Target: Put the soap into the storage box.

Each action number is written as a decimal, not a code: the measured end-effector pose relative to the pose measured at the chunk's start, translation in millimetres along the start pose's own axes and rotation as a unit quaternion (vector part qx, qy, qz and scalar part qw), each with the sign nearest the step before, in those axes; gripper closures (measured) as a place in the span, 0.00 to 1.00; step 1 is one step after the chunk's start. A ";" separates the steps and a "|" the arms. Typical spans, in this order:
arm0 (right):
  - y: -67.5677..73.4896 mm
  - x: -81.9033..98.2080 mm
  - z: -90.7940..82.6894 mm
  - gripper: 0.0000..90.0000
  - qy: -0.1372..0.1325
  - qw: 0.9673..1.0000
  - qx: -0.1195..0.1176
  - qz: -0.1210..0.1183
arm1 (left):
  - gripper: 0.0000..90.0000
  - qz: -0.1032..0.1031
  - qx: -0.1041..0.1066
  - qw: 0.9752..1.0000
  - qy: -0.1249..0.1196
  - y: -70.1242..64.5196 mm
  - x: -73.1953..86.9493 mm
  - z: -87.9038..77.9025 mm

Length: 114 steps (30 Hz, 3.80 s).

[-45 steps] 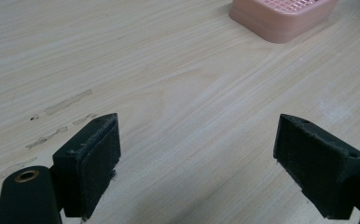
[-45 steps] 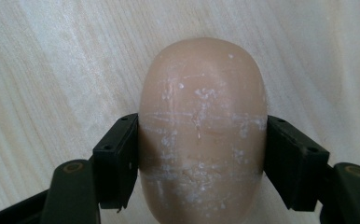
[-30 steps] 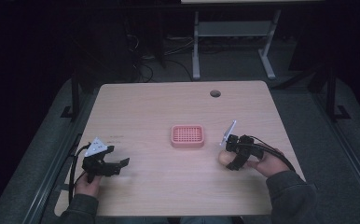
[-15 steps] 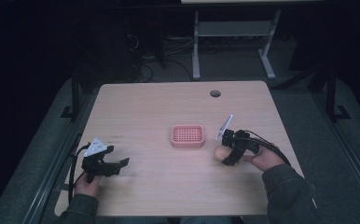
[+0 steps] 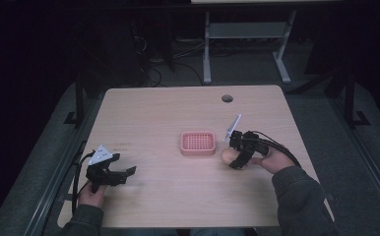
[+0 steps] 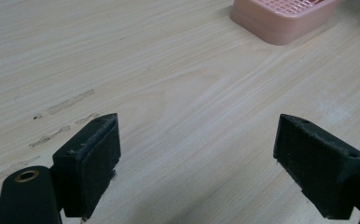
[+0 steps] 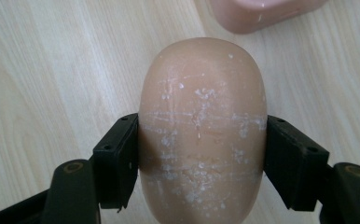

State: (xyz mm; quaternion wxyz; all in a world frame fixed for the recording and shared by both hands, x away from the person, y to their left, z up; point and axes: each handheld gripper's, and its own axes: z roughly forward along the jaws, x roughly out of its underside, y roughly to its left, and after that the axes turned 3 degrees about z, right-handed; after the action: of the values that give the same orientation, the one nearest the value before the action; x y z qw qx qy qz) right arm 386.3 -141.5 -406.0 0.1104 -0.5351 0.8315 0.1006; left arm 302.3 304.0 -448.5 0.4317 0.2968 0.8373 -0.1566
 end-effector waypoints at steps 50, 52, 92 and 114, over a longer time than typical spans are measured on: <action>-25.9 -82.1 1.5 0.35 -0.013 0.999 -0.012 -0.037 | 0.16 -0.004 0.001 1.000 -0.003 1.4 0.4 -0.2; -27.2 -84.0 3.6 0.35 -0.008 0.999 -0.015 -0.037 | 0.16 -0.004 0.001 1.000 -0.003 1.4 0.4 -0.1; -30.2 -143.1 34.4 0.35 0.035 0.996 -0.022 -0.076 | 0.16 -0.004 0.002 1.000 -0.004 1.4 0.2 0.4; -30.4 -145.8 44.8 0.35 0.047 0.995 -0.019 -0.082 | 0.16 -0.005 0.003 1.000 -0.004 1.7 0.2 0.2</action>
State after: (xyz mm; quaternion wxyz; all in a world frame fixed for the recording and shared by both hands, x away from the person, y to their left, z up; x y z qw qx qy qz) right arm 476.2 -14.6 -407.8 0.0686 -0.6076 0.7870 0.0820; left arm 303.5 305.3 -448.8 0.4332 0.2931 0.8368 -0.1620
